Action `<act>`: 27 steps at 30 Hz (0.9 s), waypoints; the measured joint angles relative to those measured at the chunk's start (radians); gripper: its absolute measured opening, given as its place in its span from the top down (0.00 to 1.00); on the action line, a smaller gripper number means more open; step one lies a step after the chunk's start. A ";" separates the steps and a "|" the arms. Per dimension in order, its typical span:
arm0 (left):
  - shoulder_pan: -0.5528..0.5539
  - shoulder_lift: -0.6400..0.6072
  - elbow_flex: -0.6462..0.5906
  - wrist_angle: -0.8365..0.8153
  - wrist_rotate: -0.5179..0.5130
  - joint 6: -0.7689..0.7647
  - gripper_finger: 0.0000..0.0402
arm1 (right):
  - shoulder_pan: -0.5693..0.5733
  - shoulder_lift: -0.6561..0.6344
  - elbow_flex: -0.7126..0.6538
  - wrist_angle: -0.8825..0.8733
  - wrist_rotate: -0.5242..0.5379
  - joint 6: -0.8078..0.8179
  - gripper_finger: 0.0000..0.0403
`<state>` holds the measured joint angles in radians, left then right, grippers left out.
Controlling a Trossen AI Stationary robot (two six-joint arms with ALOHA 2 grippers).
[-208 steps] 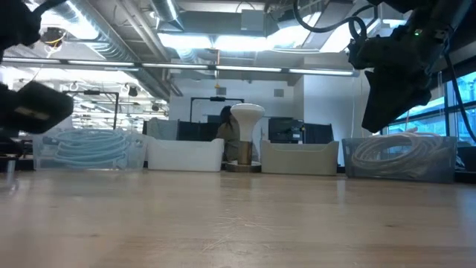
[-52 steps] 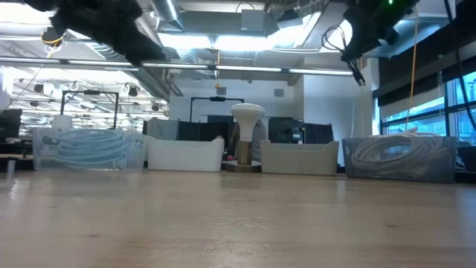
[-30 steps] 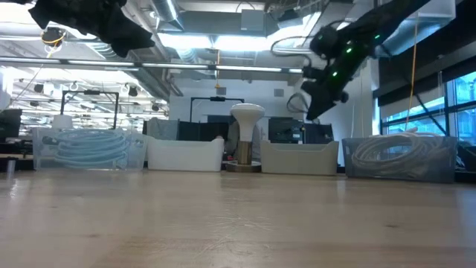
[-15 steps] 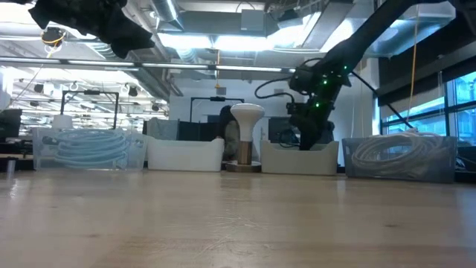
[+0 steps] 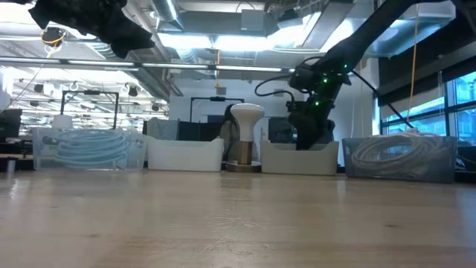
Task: Pick & Place USB Port
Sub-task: Return to Home Position
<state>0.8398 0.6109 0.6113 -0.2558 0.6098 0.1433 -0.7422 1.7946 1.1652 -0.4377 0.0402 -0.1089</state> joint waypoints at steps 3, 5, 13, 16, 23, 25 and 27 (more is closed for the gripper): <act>0.000 0.000 0.000 -0.002 0.000 0.000 0.60 | 0.000 -0.027 0.000 -0.001 0.000 0.010 0.44; 0.000 0.000 0.000 -0.002 0.000 0.000 0.60 | 0.000 -0.057 0.000 -0.005 0.000 0.024 0.43; 0.000 0.000 0.000 -0.010 -0.001 -0.001 0.59 | 0.015 -0.244 0.000 -0.044 -0.014 0.079 0.43; 0.000 0.011 -0.001 0.005 -0.026 -0.001 0.60 | 0.029 -0.331 0.000 -0.106 -0.016 0.104 0.43; 0.000 0.172 0.016 0.138 -0.259 0.024 0.60 | 0.078 -0.504 0.000 -0.208 -0.016 0.168 0.42; 0.000 0.239 0.053 0.174 -0.287 0.052 0.60 | 0.095 -0.534 0.000 -0.217 -0.015 0.186 0.42; 0.000 0.312 0.097 0.173 -0.303 0.082 0.60 | 0.112 -0.554 0.000 -0.222 -0.016 0.195 0.42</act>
<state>0.8395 0.9227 0.7088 -0.0824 0.3067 0.2251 -0.6298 1.2407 1.1656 -0.6594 0.0246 0.0860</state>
